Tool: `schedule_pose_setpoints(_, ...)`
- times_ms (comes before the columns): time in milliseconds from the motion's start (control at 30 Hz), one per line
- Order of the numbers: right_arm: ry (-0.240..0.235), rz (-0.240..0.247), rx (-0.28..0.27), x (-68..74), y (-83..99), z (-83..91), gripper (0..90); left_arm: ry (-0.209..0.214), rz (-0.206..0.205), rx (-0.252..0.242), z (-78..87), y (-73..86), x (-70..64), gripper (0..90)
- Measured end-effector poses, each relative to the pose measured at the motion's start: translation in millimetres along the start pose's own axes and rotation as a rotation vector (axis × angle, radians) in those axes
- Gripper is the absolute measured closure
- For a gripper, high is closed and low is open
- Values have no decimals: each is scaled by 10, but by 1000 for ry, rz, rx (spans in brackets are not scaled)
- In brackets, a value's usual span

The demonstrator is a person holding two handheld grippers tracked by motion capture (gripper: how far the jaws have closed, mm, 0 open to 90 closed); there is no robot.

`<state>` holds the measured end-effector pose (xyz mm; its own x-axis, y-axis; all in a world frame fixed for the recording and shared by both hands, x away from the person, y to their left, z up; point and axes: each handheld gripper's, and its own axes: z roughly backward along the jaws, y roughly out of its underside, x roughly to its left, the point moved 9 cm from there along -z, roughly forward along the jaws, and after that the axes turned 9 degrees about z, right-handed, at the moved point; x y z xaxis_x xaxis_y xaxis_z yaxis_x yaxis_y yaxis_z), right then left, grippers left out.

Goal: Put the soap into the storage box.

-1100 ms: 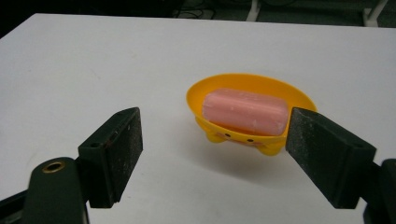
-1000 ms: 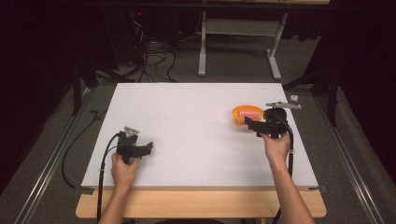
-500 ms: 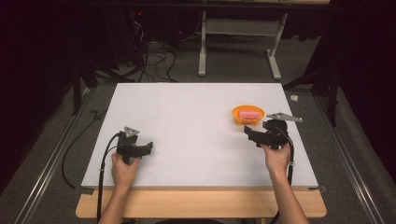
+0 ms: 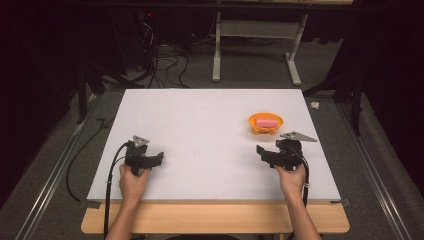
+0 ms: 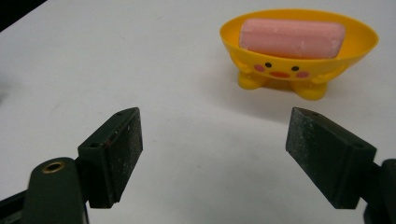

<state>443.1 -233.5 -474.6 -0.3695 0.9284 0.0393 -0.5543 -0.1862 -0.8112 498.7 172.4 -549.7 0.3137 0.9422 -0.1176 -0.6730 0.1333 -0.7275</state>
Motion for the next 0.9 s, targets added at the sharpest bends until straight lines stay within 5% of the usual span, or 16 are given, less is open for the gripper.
schedule_pose_setpoints(900,21,-2,69,57,411,-258,199,0,-1,1,1,1,0,187)
